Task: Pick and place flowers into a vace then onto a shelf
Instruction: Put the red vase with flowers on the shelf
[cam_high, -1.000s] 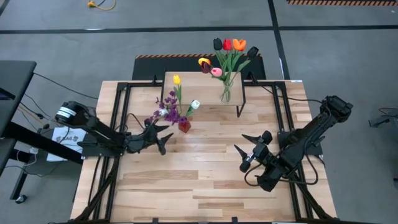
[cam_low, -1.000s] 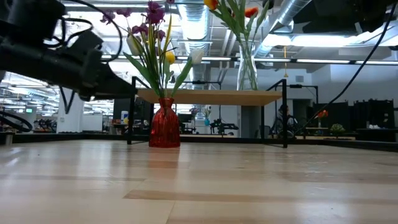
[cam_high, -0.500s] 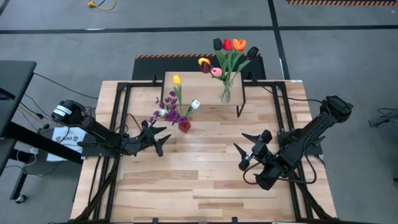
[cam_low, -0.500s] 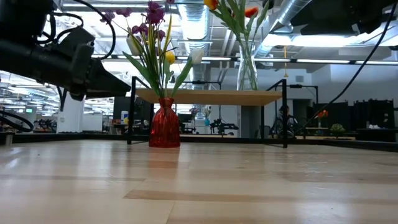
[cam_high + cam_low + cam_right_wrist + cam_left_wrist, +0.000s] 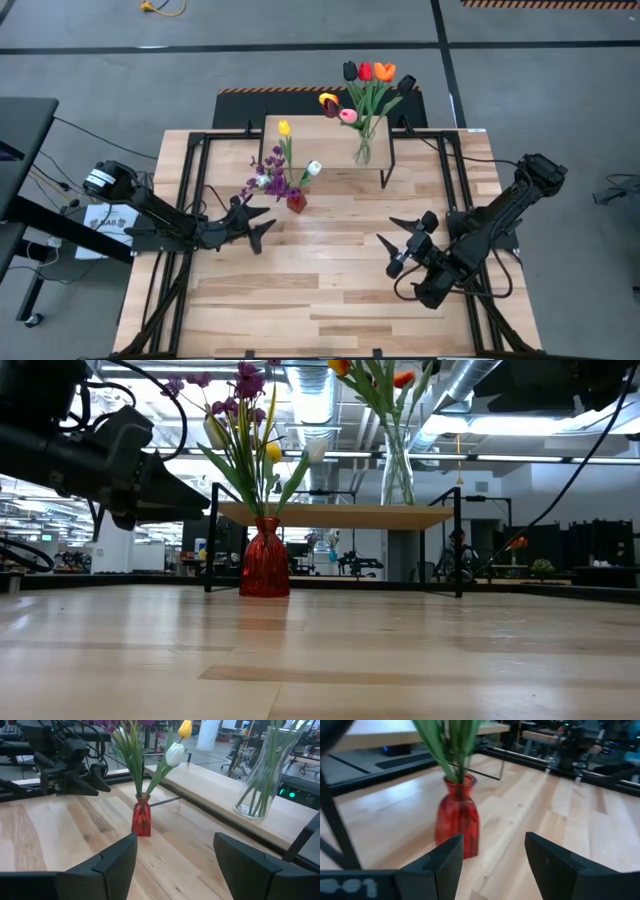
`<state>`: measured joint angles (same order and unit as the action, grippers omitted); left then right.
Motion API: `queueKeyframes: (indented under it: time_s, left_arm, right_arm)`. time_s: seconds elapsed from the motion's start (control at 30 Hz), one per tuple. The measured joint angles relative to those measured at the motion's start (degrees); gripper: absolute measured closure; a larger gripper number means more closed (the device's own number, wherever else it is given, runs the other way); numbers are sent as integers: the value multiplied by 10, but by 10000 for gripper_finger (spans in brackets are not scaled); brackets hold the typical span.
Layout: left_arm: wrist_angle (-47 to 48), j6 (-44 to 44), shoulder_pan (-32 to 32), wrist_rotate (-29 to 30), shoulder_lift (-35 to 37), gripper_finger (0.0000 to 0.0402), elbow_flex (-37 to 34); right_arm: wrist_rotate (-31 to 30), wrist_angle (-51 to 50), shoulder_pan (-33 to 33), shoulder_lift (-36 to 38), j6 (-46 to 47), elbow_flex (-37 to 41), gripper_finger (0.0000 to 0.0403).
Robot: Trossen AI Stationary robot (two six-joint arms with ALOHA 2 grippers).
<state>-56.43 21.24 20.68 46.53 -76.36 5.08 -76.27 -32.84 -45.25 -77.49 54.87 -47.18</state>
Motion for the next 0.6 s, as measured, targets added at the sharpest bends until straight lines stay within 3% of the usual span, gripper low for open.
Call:
queueKeyframes:
  time_s: [0.13, 0.33, 0.6]
  left_arm:
    - [0, 13, 12, -29, 0, 185, 0]
    - [0, 14, 62, -60, 0, 180, 0]
    - [-7, -21, 141, -92, 22, 179, 0]
  right_arm:
    - [3, -1, 0, 0, 0, 0, 148]
    - [80, 4, 1, -4, -19, 0, 148]
    - [74, 105, 6, -40, -62, 0, 148]
